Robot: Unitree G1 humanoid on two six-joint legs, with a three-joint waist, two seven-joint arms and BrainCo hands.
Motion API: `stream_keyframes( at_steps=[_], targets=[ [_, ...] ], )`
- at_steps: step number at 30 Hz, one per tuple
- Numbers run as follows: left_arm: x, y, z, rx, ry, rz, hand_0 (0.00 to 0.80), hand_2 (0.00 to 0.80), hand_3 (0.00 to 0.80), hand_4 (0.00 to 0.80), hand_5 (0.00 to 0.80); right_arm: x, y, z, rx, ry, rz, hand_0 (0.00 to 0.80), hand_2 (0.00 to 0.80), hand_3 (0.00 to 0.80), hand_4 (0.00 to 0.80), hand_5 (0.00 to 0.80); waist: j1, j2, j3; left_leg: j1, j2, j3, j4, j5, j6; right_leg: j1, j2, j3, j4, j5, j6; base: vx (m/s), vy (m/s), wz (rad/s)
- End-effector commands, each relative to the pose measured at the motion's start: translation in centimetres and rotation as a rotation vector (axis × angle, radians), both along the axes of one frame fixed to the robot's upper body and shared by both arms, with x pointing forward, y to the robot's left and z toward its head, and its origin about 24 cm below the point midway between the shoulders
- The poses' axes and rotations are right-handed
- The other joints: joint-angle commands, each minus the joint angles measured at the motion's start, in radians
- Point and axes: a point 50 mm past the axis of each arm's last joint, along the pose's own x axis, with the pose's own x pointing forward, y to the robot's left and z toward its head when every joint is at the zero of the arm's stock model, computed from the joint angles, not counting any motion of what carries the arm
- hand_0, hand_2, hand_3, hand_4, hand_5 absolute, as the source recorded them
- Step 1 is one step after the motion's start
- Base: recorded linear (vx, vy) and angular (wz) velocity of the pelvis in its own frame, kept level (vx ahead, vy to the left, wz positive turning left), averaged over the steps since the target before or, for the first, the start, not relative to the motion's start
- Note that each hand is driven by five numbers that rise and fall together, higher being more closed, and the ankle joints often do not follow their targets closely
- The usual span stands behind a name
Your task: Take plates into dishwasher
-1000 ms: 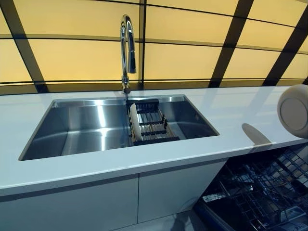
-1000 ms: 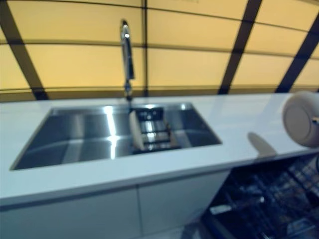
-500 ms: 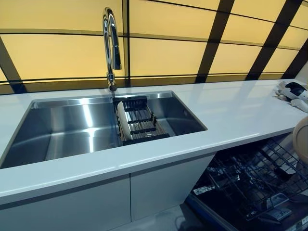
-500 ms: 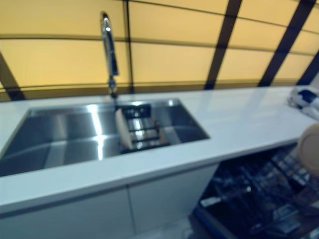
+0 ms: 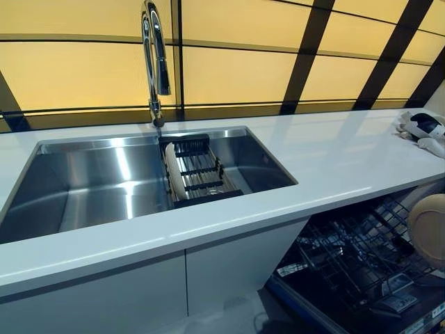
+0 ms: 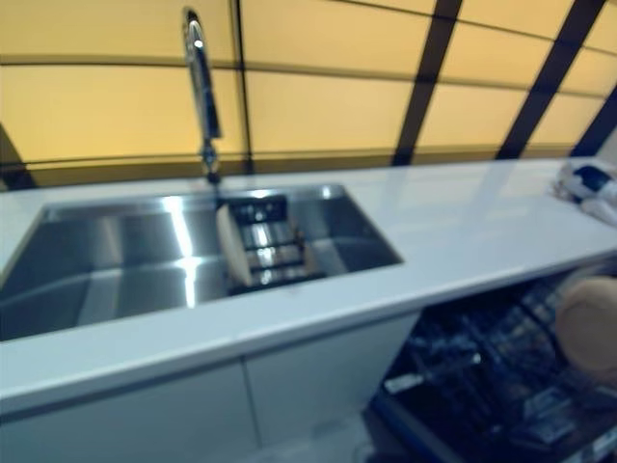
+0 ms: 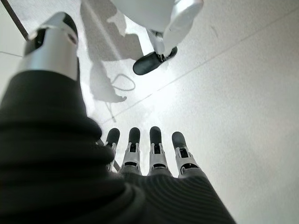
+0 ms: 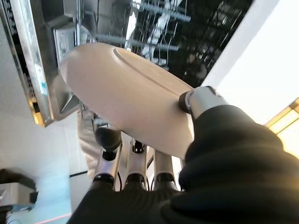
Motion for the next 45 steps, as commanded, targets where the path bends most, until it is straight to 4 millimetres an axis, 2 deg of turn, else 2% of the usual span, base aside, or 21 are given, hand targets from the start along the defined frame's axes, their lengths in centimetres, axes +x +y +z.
stream_keyframes(
  at_steps=[1, 4, 9, 13, 19, 28, 33, 45],
  targets=[
    [0.2, 2.5, 1.2, 0.068, 0.027, -0.014, 0.000, 0.000, 0.000, 0.000, 0.000, 2.1, 1.2, 1.8, -0.100, -0.078, 0.082, 0.800, 0.800, 0.800, 0.800, 0.800, 0.013, -0.024, -0.001, -0.030, 0.026, -0.014, -0.002, 0.067, 0.033, 0.082, -0.066, 0.017, 0.004, -0.033, 0.092, -0.022, -0.033, -0.01],
    [0.4, 2.2, 1.1, 0.067, 0.021, -0.019, 0.000, 0.000, 0.000, 0.000, 0.000, 3.6, 3.1, 0.8, -0.128, -0.078, 0.147, 0.800, 0.800, 0.800, 0.800, 0.800, 0.006, -0.018, 0.004, -0.028, 0.026, -0.009, -0.002, 0.065, 0.033, 0.076, -0.068, 0.020, 0.004, -0.032, 0.093, -0.022, -0.034, -0.03],
    [0.7, 1.8, 0.9, 0.060, 0.018, -0.025, 0.000, 0.000, 0.000, 0.000, 0.000, 4.8, 5.0, -0.5, -0.121, -0.059, 0.206, 0.800, 0.800, 0.800, 0.800, 0.800, -0.007, -0.010, 0.012, -0.026, 0.025, 0.000, 0.000, 0.060, 0.034, 0.064, -0.071, 0.028, 0.004, -0.029, 0.095, -0.013, -0.048, -0.03],
    [1.3, 1.4, 0.8, 0.066, 0.012, -0.040, 0.000, 0.000, 0.000, 0.000, 0.000, 4.8, 5.7, -1.8, -0.121, -0.054, 0.219, 0.800, 0.800, 0.800, 0.800, 0.800, -0.025, 0.002, 0.027, -0.029, 0.024, 0.007, 0.002, 0.055, 0.034, 0.046, -0.074, 0.039, 0.009, -0.028, 0.096, -0.029, -0.074, -0.01],
    [2.0, 1.5, 0.9, 0.075, -0.003, -0.043, 0.000, 0.000, 0.000, 0.000, 0.000, 4.8, 6.4, -2.6, -0.141, -0.056, 0.240, 0.800, 0.800, 0.800, 0.800, 0.800, -0.053, 0.032, 0.049, -0.038, 0.021, 0.011, 0.003, 0.052, 0.033, 0.019, -0.078, 0.059, 0.013, -0.026, 0.096, -0.043, -0.066, -0.04],
    [3.7, 1.0, 1.0, 0.052, -0.039, -0.056, 0.000, 0.000, 0.000, 0.000, 0.000, 5.3, 6.8, -2.3, -0.165, -0.053, 0.248, 0.800, 0.800, 0.800, 0.800, 0.800, -0.083, 0.091, 0.093, -0.067, 0.013, -0.002, -0.001, 0.062, 0.019, -0.019, -0.077, 0.079, 0.015, -0.027, 0.089, -0.064, -0.029, -0.07],
    [3.9, 0.4, 0.8, 0.034, -0.047, -0.068, 0.000, 0.000, 0.000, 0.000, 0.000, 5.3, 6.7, -2.4, -0.175, -0.058, 0.236, 0.800, 0.800, 0.800, 0.800, 0.800, -0.091, 0.125, 0.112, -0.079, 0.006, -0.006, -0.002, 0.065, 0.013, -0.034, -0.084, 0.084, 0.018, -0.030, 0.086, -0.029, 0.020, -0.05],
    [5.2, -1.0, 0.5, -0.002, -0.075, -0.079, 0.000, 0.000, 0.000, 0.000, 0.000, 6.6, 7.2, -0.9, -0.260, -0.086, 0.267, 0.800, 0.800, 0.800, 0.800, 0.800, -0.093, 0.181, 0.135, -0.091, -0.010, -0.009, -0.001, 0.070, 0.006, -0.048, -0.096, 0.091, 0.019, -0.037, 0.081, -0.003, 0.006, 0.00]
  ],
)
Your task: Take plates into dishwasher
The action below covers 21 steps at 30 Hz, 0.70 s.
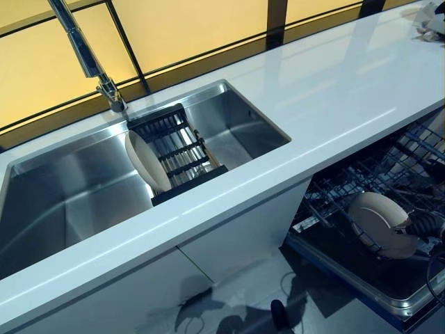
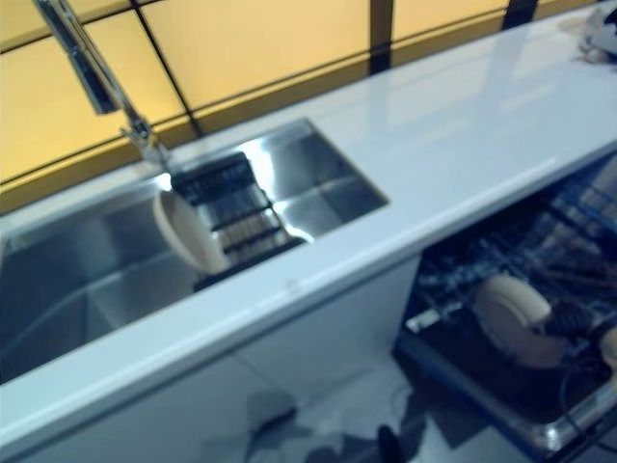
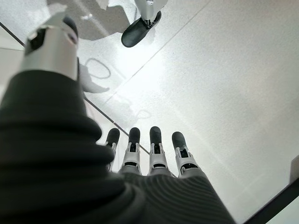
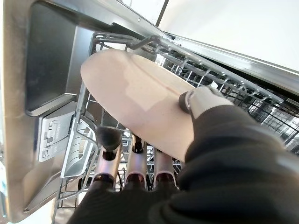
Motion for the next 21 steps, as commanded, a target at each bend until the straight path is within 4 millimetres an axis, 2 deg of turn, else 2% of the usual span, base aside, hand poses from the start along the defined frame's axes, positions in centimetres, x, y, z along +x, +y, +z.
stream_keyframes(
  at_steps=[1, 10, 19, 20, 21],
  targets=[
    [-0.9, 2.0, 0.4, 0.061, 0.070, 0.029, 0.000, 0.000, 0.000, 0.000, 0.000, 1.5, 0.4, 1.8, -0.071, -0.059, 0.019, 0.800, 0.800, 0.800, 0.800, 0.800, -0.025, -0.062, -0.030, -0.038, 0.010, -0.048, -0.002, 0.069, 0.000, 0.044, -0.086, 0.037, 0.019, -0.053, 0.077, 0.000, 0.000, 0.00],
    [-0.9, 1.1, 0.1, 0.045, 0.069, 0.019, 0.000, 0.000, 0.000, 0.000, 0.000, 2.6, 0.2, 3.2, -0.122, -0.061, -0.001, 0.800, 0.800, 0.800, 0.800, 0.800, -0.006, -0.044, -0.022, -0.054, 0.009, -0.059, -0.003, 0.077, -0.007, 0.040, -0.093, 0.026, 0.019, -0.057, 0.073, 0.000, 0.000, 0.00],
    [-1.0, 0.9, 0.0, 0.046, 0.069, -0.004, 0.000, 0.000, 0.000, 0.000, 0.000, 2.5, -0.3, 2.7, -0.130, -0.048, -0.035, 0.800, 0.800, 0.800, 0.800, 0.800, 0.011, -0.040, -0.027, -0.056, 0.007, -0.073, -0.003, 0.078, -0.006, 0.049, -0.100, 0.015, 0.016, -0.058, 0.073, 0.000, 0.000, 0.00],
    [-1.1, 0.9, -0.1, 0.044, 0.069, -0.006, 0.000, 0.000, 0.000, 0.000, 0.000, 2.5, -0.3, 2.7, -0.132, -0.054, -0.041, 0.621, 0.621, 0.621, 0.621, 0.621, 0.012, -0.039, -0.027, -0.056, 0.007, -0.073, -0.003, 0.079, -0.006, 0.051, -0.100, 0.015, 0.015, -0.058, 0.073, 0.000, 0.000, 0.00],
    [-1.1, 0.9, -0.1, 0.043, 0.069, -0.008, 0.000, 0.000, 0.000, 0.000, 0.000, 2.5, -0.3, 2.7, -0.125, -0.056, -0.048, 0.000, 0.000, 0.000, 0.000, 0.000, 0.014, -0.039, -0.028, -0.056, 0.007, -0.074, -0.003, 0.079, -0.006, 0.052, -0.100, 0.016, 0.015, -0.059, 0.073, 0.000, 0.000, 0.00]
  ],
)
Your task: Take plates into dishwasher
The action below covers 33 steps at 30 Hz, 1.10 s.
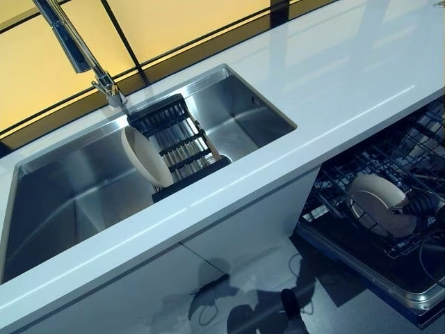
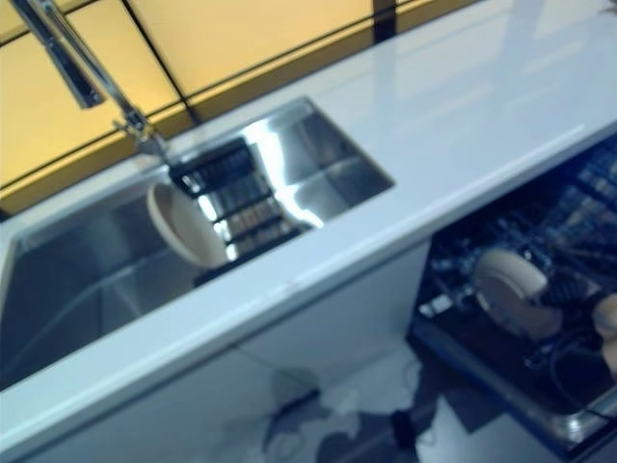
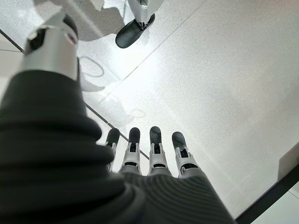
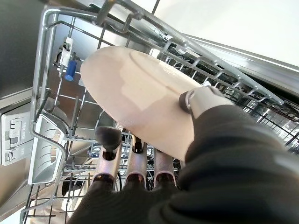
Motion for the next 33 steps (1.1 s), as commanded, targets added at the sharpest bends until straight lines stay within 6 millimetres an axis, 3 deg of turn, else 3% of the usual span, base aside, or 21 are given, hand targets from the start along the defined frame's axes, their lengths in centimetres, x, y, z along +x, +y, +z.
stream_keyframes(
  at_steps=[1, 20, 29, 33],
  targets=[
    [-1.5, 2.2, 0.3, 0.078, 0.072, -0.004, 0.000, 0.000, 0.000, 0.000, 0.000, 0.2, -0.8, 0.1, -0.056, 0.016, -0.064, 0.000, 0.000, 0.000, 0.000, 0.000, 0.007, -0.082, -0.062, -0.040, 0.019, -0.072, -0.004, 0.074, -0.014, 0.068, -0.083, 0.020, 0.014, -0.062, 0.068, 0.000, 0.000, 0.00],
    [-2.2, 2.8, 0.3, 0.109, 0.093, 0.007, 0.000, 0.000, 0.000, 0.000, 0.000, -1.4, -3.0, 1.0, -0.050, 0.009, -0.164, 0.000, 0.000, 0.000, 0.000, 0.000, 0.005, -0.147, -0.095, -0.011, 0.039, -0.063, -0.004, 0.064, -0.010, 0.097, -0.066, 0.033, 0.006, -0.058, 0.071, 0.003, -0.001, 0.00],
    [-3.5, 4.0, 0.6, 0.144, 0.121, 0.019, 0.000, 0.000, 0.000, 0.000, 0.000, -3.8, -5.8, 4.4, -0.087, -0.080, -0.317, 0.000, 0.000, 0.000, 0.000, 0.000, 0.002, -0.209, -0.129, 0.006, 0.058, -0.055, -0.004, 0.061, -0.011, 0.120, -0.045, 0.035, 0.004, -0.059, 0.072, 0.031, -0.010, -0.01],
    [-4.0, 4.0, 0.5, 0.148, 0.126, 0.032, 0.000, 0.000, 0.000, 0.000, 0.000, -5.6, -7.4, 7.1, -0.085, -0.177, -0.417, 0.000, 0.000, 0.000, 0.000, 0.000, 0.002, -0.239, -0.146, 0.015, 0.061, -0.054, -0.004, 0.059, -0.006, 0.132, -0.033, 0.041, 0.004, -0.059, 0.074, 0.030, 0.014, 0.00]
  ],
)
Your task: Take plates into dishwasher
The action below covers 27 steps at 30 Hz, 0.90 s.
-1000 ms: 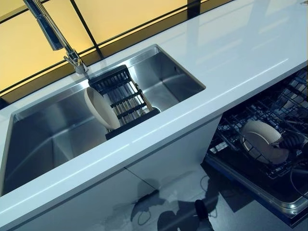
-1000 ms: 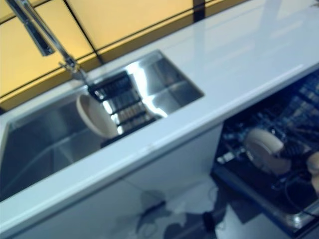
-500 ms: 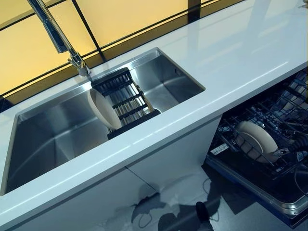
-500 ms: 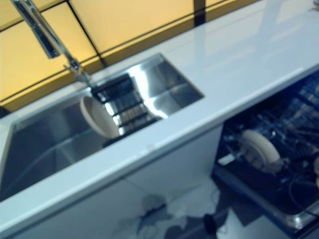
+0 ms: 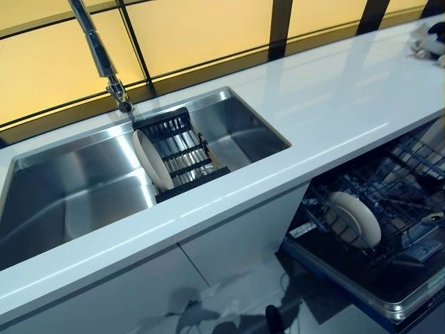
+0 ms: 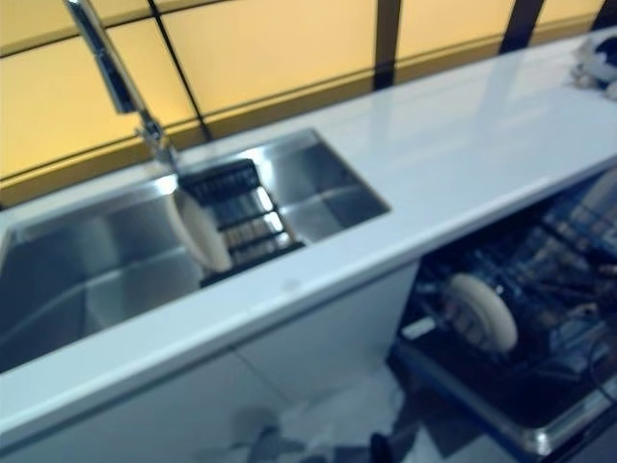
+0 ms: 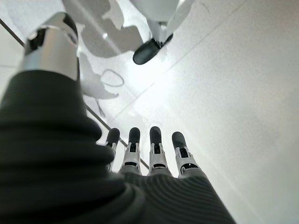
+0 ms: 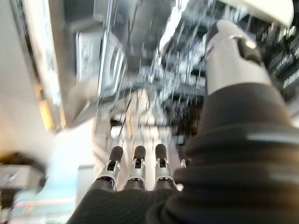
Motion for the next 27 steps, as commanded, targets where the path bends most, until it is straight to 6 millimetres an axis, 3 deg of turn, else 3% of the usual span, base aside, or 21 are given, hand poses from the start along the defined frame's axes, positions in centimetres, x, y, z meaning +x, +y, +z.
stream_keyframes(
  at_steps=[1, 11, 14, 15, 22, 25, 27],
  targets=[
    [-2.1, 3.6, 0.9, 0.132, 0.078, -0.001, 0.000, 0.000, 0.000, 0.000, 0.000, -1.8, -1.9, 3.6, -0.037, -0.127, -0.118, 0.000, 0.000, 0.000, 0.000, 0.000, 0.005, -0.084, -0.062, -0.023, 0.055, -0.047, -0.002, 0.059, -0.006, 0.083, -0.043, 0.040, 0.003, -0.063, 0.076, 0.033, 0.026, 0.01],
    [-2.7, 3.8, 0.8, 0.148, 0.078, 0.019, 0.000, 0.000, 0.000, 0.000, 0.000, -4.9, -4.1, 9.5, -0.210, -0.256, -0.280, 0.000, 0.000, 0.000, 0.000, 0.000, 0.052, -0.138, -0.095, -0.009, 0.062, -0.047, -0.002, 0.064, -0.002, 0.115, -0.041, 0.015, 0.003, -0.066, 0.078, 0.015, 0.036, 0.00],
    [-3.0, 3.9, 0.8, 0.156, 0.077, 0.026, 0.000, 0.000, 0.000, 0.000, 0.000, -4.6, -3.7, 11.4, -0.257, -0.320, -0.293, 0.000, 0.000, 0.000, 0.000, 0.000, 0.065, -0.148, -0.097, -0.008, 0.062, -0.053, -0.002, 0.065, -0.002, 0.122, -0.044, 0.006, 0.003, -0.067, 0.079, 0.000, 0.000, 0.00],
    [-3.0, 4.1, 0.9, 0.162, 0.073, 0.029, 0.000, 0.000, 0.000, 0.000, 0.000, -4.4, -3.3, 12.8, -0.312, -0.376, -0.291, 0.000, 0.000, 0.000, 0.000, 0.000, 0.080, -0.157, -0.098, -0.010, 0.062, -0.060, -0.002, 0.068, -0.003, 0.128, -0.045, -0.003, 0.003, -0.068, 0.080, 0.000, 0.000, 0.00],
    [-3.2, 4.0, 0.9, 0.172, 0.073, 0.030, 0.000, 0.000, 0.000, 0.000, 0.000, -2.0, -0.2, 17.2, -0.470, -0.541, -0.204, 0.000, 0.000, 0.000, 0.000, 0.000, 0.122, -0.172, -0.108, -0.022, 0.057, -0.094, -0.002, 0.069, -0.003, 0.142, -0.050, -0.040, 0.003, -0.077, 0.082, -0.007, 0.002, 0.09],
    [-3.5, 3.9, 0.8, 0.168, 0.079, 0.038, 0.000, 0.000, 0.000, 0.000, 0.000, 0.6, 3.5, 19.7, -0.633, -0.583, -0.072, 0.000, 0.000, 0.000, 0.000, 0.000, 0.150, -0.176, -0.116, -0.031, 0.052, -0.117, -0.002, 0.073, -0.002, 0.149, -0.055, -0.069, 0.003, -0.080, 0.082, 0.006, 0.009, 0.11],
    [-3.6, 3.9, 0.8, 0.168, 0.081, 0.039, 0.000, 0.000, 0.000, 0.000, 0.000, 1.4, 4.9, 20.7, -0.713, -0.609, -0.030, 0.000, 0.000, 0.000, 0.000, 0.000, 0.162, -0.177, -0.118, -0.035, 0.052, -0.126, -0.002, 0.075, -0.003, 0.153, -0.057, -0.081, 0.003, -0.082, 0.082, 0.012, 0.003, 0.13]
  ],
)
